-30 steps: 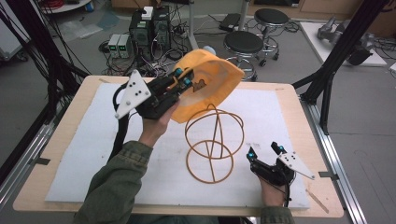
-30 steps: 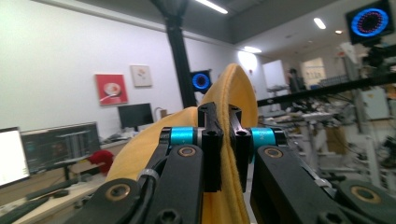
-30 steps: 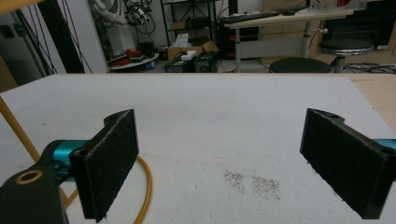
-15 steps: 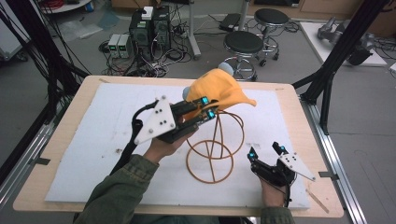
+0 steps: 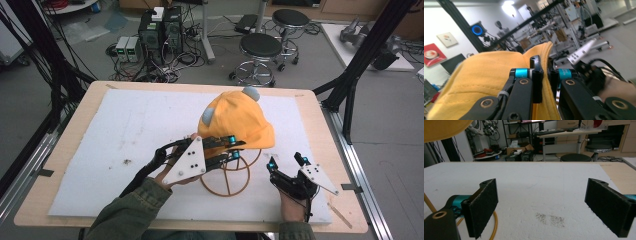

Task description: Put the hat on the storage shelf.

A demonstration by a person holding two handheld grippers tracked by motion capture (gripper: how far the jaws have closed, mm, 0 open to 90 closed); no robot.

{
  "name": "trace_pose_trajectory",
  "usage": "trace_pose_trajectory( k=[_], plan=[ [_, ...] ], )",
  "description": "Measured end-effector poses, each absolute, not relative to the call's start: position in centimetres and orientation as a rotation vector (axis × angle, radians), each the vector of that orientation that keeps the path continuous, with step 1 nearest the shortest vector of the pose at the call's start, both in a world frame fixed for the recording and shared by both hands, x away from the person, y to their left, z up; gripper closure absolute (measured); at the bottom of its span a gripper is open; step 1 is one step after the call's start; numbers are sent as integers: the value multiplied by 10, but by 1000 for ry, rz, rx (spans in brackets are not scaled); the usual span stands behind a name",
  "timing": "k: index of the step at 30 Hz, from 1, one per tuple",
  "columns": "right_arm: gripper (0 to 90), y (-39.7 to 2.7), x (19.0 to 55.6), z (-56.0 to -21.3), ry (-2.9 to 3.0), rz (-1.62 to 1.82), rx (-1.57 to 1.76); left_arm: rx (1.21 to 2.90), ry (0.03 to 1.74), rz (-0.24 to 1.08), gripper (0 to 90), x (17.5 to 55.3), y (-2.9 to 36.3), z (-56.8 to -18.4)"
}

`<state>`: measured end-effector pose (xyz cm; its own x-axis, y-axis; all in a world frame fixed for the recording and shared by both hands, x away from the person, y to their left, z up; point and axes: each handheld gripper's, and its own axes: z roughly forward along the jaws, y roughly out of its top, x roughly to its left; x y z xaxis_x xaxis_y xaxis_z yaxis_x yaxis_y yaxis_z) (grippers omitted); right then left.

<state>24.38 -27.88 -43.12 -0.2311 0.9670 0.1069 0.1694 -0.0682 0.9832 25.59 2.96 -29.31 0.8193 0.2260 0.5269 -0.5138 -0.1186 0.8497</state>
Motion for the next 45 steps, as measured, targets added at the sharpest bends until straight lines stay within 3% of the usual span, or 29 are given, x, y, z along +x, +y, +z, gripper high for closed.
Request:
trace_pose_trajectory(
  k=[23,35,39,45],
  plan=[
    [103,-285,238,-432,1455,1374,1290,1745,-289,454,852,251,33,-319],
    [103,-288,232,-432,1450,1352,1303,1685,-299,372,493,247,37,-316],
    [103,-288,232,-432,1454,1345,1296,1667,-294,379,427,245,40,-316],
    [103,-288,232,-432,1457,1345,1298,1631,-278,384,404,244,47,-314]
  ],
)
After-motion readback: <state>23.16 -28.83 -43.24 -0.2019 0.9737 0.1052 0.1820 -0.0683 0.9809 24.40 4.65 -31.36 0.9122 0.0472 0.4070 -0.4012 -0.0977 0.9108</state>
